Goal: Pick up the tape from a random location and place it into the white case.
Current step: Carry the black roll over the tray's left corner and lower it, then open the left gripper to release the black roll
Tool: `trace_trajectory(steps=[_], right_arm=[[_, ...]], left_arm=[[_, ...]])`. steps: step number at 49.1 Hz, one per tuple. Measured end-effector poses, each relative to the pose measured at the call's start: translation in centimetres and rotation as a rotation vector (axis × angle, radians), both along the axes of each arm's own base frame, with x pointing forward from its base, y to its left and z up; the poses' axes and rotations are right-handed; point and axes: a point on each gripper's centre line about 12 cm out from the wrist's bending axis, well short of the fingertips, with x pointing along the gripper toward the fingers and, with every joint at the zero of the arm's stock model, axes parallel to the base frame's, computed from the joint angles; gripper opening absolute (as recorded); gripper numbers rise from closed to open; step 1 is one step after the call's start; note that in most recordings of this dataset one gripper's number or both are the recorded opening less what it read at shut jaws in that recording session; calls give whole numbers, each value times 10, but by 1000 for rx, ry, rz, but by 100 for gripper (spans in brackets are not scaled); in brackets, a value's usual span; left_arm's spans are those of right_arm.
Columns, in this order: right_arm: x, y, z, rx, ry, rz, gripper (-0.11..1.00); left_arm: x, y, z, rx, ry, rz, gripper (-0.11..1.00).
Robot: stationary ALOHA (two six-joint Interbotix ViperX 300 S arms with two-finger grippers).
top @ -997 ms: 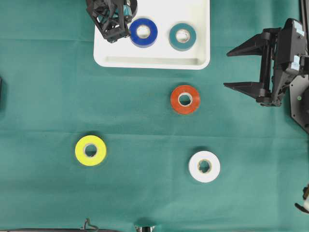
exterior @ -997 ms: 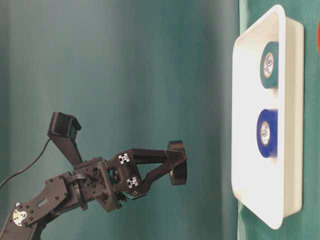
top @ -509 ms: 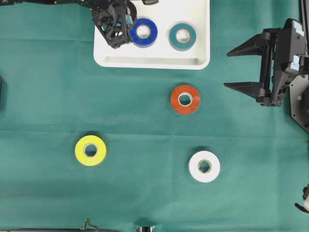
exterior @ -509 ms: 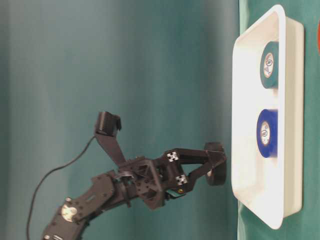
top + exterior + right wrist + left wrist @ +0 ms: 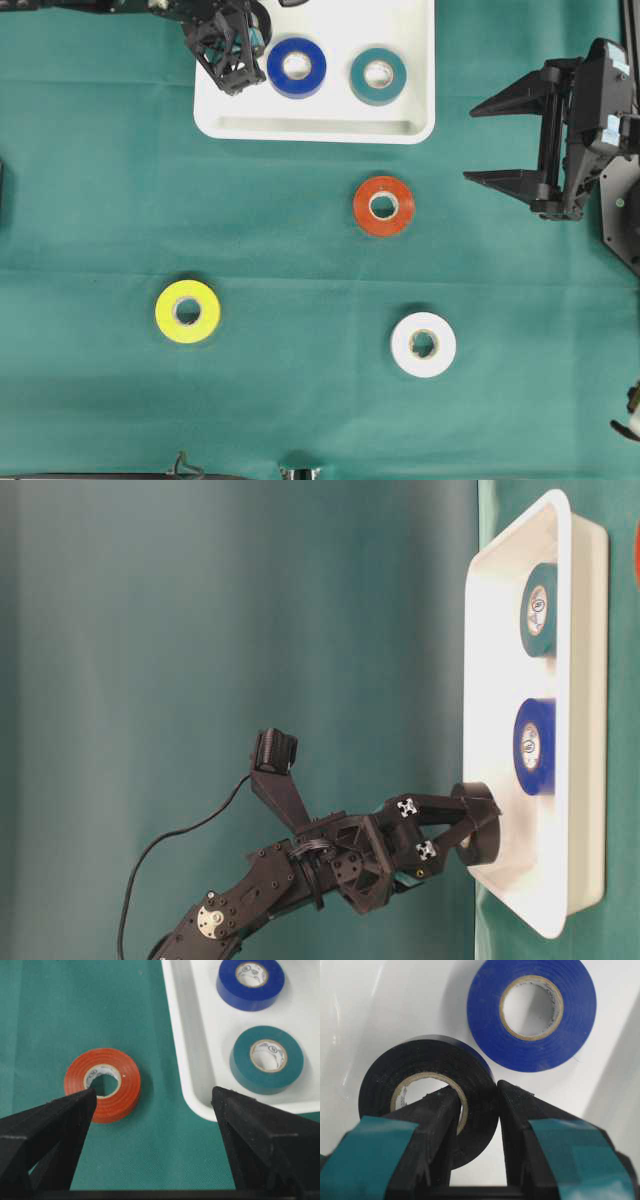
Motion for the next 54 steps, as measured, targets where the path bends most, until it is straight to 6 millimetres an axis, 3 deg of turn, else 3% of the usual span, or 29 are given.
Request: trace_trajectory(steps=[12,23,27,49,54], right_arm=[[0,0,0,0,0,2,90],[0,0,0,0,2,0,90],[0,0,0,0,2,0,90],[0,0,0,0,2,1,90],[0,0,0,0,0,0,90]], left_arm=[[0,-1,0,1,-1,-2,20],[0,0,-1,1,0,-3,84],[-1,-1,-2,3,5,-13,98],[-3,-1,-3,3,12,-17,100],[-3,-2,5,12,-4,-19,100]])
